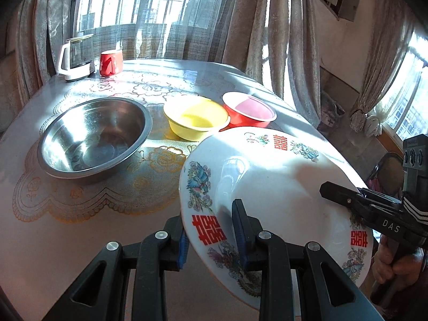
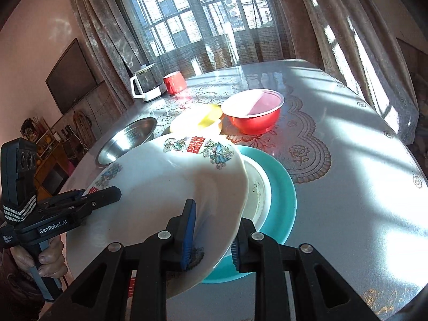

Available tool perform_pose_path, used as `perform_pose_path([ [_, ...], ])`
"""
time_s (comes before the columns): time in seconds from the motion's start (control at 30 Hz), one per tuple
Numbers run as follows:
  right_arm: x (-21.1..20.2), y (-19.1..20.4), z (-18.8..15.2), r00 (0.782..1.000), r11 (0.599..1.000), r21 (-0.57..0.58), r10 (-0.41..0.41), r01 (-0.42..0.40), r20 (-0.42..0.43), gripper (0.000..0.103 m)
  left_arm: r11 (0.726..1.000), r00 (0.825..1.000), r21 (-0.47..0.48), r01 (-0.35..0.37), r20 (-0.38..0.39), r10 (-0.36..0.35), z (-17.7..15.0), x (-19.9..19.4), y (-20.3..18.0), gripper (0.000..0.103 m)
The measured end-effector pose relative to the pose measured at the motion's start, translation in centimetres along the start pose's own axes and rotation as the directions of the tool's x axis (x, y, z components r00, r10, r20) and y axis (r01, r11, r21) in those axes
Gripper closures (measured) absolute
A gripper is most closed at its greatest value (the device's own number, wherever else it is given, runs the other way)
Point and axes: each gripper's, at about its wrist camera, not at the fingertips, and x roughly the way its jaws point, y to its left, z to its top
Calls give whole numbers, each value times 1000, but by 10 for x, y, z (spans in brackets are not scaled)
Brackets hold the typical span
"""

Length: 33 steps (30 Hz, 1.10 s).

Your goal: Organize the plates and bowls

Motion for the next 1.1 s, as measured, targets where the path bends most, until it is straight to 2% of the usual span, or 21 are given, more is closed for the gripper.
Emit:
perform_pose_path([
  [0.23, 14, -21, 5, 998, 998, 17, -59, 59, -3, 79, 1000, 1000, 9, -5, -26, 5, 9, 25, -10, 74],
  [0.5, 27, -30, -1, 997, 996, 36, -76, 77, -20, 79, 1000, 998, -10, -20, -60, 19, 8, 44, -8, 74],
  [0.83, 35, -34, -5, 993, 993, 23, -116, 116, -10, 79, 1000, 997, -16, -18, -73, 16, 8, 56, -8, 73],
  [1.1, 36, -36, -4, 993, 992, 44, -118, 118, -1, 78, 999, 997, -12, -44, -71, 43, 8, 56, -11, 71],
])
